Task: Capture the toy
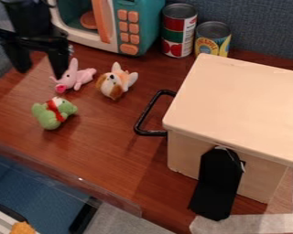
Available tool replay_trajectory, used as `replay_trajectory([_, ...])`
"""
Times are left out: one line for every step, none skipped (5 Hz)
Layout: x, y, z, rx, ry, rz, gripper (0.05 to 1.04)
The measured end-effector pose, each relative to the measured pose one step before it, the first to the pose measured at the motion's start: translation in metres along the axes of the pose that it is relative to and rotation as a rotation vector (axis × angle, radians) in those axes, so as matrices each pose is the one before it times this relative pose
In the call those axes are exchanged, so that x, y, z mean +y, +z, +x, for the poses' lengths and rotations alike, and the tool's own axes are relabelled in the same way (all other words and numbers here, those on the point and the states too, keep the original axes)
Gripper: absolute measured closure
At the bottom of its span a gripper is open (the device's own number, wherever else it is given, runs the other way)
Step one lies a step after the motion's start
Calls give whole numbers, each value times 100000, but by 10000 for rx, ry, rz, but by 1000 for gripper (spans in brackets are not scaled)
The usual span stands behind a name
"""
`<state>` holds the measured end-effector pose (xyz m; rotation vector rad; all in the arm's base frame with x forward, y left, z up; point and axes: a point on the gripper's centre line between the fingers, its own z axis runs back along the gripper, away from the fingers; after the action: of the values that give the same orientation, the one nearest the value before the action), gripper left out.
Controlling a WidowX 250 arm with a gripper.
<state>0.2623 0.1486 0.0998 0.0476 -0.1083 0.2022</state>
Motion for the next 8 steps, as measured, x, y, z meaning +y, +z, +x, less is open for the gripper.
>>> replay_trajectory([-1358,-3917,3215,189,-350,-284,83])
replay_trajectory([-2135,-1766,2483,-89,-483,-197,82])
replay_trajectory([-1678,-476,1725,-211,-574,-76,82])
replay_trajectory([-399,-911,938,-42,-80,220,83])
replay_trajectory([229,-1693,31,208,229,74,112])
replay_trajectory([146,-808,-294,274,139,109,374])
replay_trajectory([242,1038,-761,-38,206,216,566])
replay_trajectory([1765,5183,-1063,-1081,422,53,614])
